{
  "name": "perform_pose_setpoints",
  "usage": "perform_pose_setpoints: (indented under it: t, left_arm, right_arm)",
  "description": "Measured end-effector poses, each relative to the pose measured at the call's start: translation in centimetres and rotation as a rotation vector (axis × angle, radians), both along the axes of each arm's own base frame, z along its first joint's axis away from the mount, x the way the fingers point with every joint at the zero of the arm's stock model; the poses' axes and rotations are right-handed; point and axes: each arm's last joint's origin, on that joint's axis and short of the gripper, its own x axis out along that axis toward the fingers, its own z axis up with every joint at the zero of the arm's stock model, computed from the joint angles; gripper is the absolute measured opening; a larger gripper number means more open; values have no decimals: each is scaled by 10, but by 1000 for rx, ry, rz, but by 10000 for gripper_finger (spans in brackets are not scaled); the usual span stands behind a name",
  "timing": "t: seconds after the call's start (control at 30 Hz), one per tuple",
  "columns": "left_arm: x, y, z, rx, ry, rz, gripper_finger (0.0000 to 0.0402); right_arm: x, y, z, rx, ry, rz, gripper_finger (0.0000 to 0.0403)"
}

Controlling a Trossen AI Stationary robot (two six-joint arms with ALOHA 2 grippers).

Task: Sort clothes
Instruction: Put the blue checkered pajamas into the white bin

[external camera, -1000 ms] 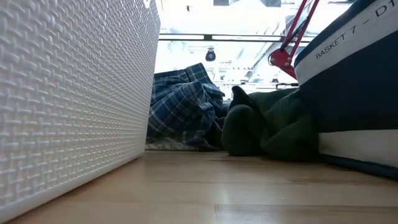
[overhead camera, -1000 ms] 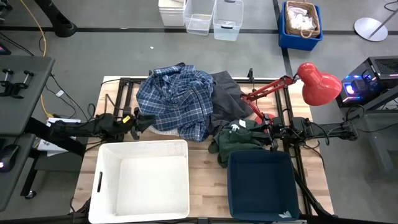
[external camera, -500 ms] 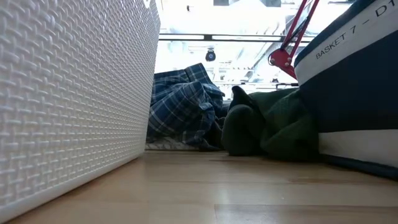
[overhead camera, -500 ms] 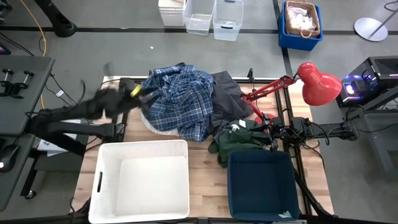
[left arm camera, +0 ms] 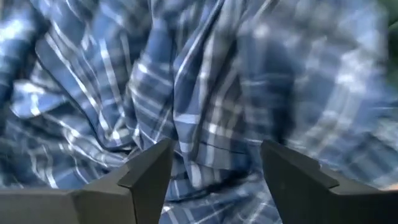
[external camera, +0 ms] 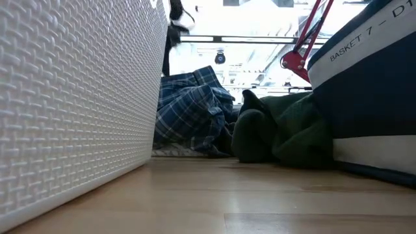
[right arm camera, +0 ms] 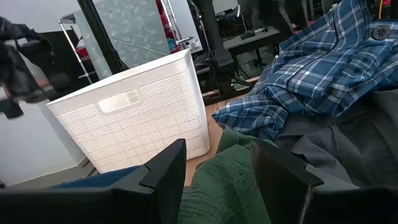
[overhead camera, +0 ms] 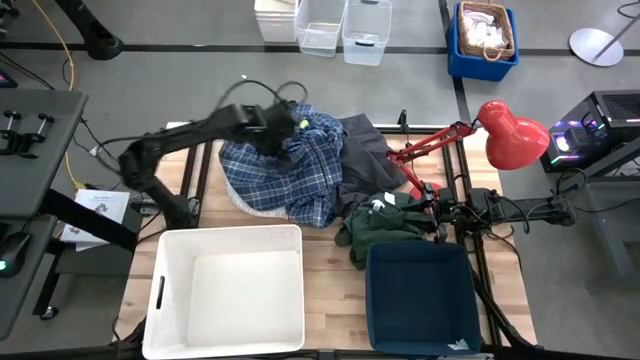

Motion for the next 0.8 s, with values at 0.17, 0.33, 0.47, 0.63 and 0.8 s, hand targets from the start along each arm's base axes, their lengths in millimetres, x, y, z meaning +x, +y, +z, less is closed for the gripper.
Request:
perform_pose_setpoints:
  t: [0.17,0.33,0.47,0.63,0.8]
  left_arm:
    - [19,11,-53,-61,169,63,249]
    - [26,18,-122,-154,321,72,250]
    - [27,20,-155,-215,366,32,239]
    - [29,16,-161,-183,356,-61,125]
    - [22,12,-123,-102,258,-121,23]
  right_arm:
    - [0,0,0,0,0,0,179]
    - [0,0,0,0,0,0,179]
    - [0,0,0,0,0,0,179]
    - [0,0,0,0,0,0,179]
    - [0,0,0,0,0,0,179]
